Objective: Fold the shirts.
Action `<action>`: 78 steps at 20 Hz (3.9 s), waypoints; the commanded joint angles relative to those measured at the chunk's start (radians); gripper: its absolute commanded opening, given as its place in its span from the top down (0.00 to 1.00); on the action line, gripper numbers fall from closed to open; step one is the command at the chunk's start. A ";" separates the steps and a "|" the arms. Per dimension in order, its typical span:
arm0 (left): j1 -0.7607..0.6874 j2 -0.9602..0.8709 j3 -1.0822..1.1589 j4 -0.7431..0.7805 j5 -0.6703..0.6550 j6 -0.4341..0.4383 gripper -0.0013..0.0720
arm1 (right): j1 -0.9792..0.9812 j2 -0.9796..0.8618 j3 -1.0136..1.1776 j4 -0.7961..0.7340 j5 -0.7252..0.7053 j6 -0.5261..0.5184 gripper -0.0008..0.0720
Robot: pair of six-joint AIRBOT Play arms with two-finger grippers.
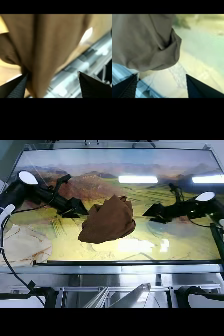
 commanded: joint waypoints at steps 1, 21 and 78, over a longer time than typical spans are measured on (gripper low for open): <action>0.067 -0.056 -0.097 -0.034 0.135 0.072 0.03 | 0.080 -0.140 -0.007 0.072 -0.046 -0.069 0.28; 0.010 -0.178 0.761 -0.148 -0.066 -0.041 0.99 | -0.130 0.130 0.329 0.517 0.157 -0.144 0.97; 0.132 0.244 0.653 -0.248 -0.103 0.045 0.96 | -0.357 0.484 0.460 0.256 0.013 -0.105 0.97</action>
